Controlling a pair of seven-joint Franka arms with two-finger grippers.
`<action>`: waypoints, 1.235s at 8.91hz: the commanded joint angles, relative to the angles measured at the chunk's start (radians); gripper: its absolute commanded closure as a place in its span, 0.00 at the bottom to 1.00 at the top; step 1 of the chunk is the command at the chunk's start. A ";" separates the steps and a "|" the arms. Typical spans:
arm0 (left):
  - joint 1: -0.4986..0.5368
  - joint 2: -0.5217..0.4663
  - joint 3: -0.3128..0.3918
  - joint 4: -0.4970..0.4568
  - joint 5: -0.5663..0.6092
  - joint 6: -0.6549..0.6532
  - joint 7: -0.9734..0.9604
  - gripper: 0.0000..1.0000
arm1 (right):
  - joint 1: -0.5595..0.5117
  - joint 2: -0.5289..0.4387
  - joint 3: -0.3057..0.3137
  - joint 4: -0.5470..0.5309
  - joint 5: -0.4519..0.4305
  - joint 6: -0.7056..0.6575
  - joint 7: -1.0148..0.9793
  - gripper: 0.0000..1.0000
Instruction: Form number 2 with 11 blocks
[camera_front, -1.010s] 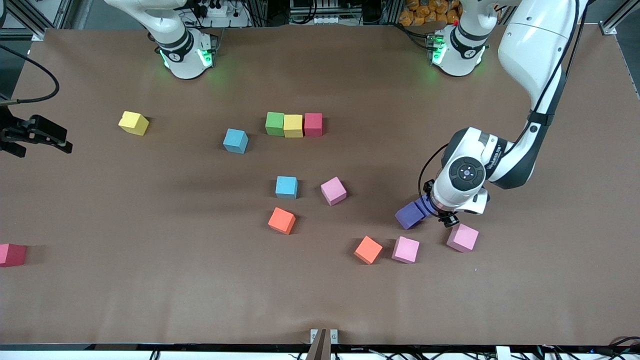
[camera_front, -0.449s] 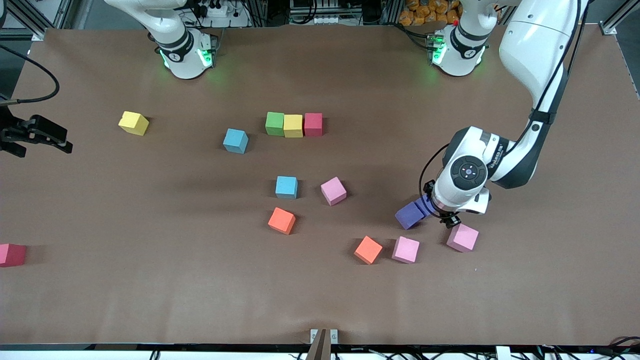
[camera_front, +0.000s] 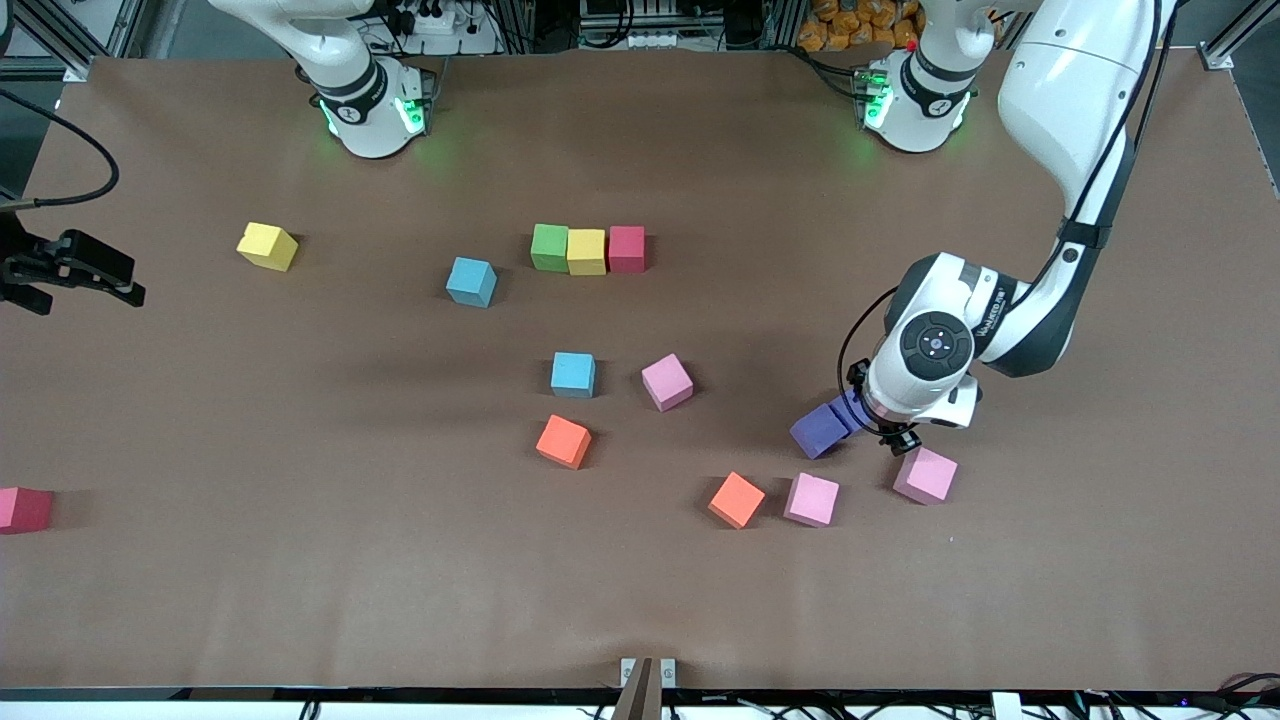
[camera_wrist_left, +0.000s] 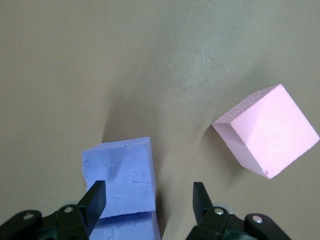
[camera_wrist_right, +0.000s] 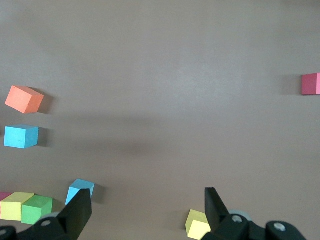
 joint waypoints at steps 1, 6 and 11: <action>-0.002 -0.003 -0.017 -0.028 -0.007 -0.010 0.023 0.21 | -0.014 -0.005 0.012 0.008 0.007 -0.008 -0.006 0.00; -0.002 0.018 -0.018 -0.034 -0.007 -0.003 0.023 0.21 | -0.014 -0.005 0.010 0.008 0.007 -0.008 -0.006 0.00; 0.003 0.041 -0.017 -0.036 -0.007 0.008 0.023 0.21 | -0.014 -0.005 0.012 0.008 0.007 -0.006 -0.006 0.00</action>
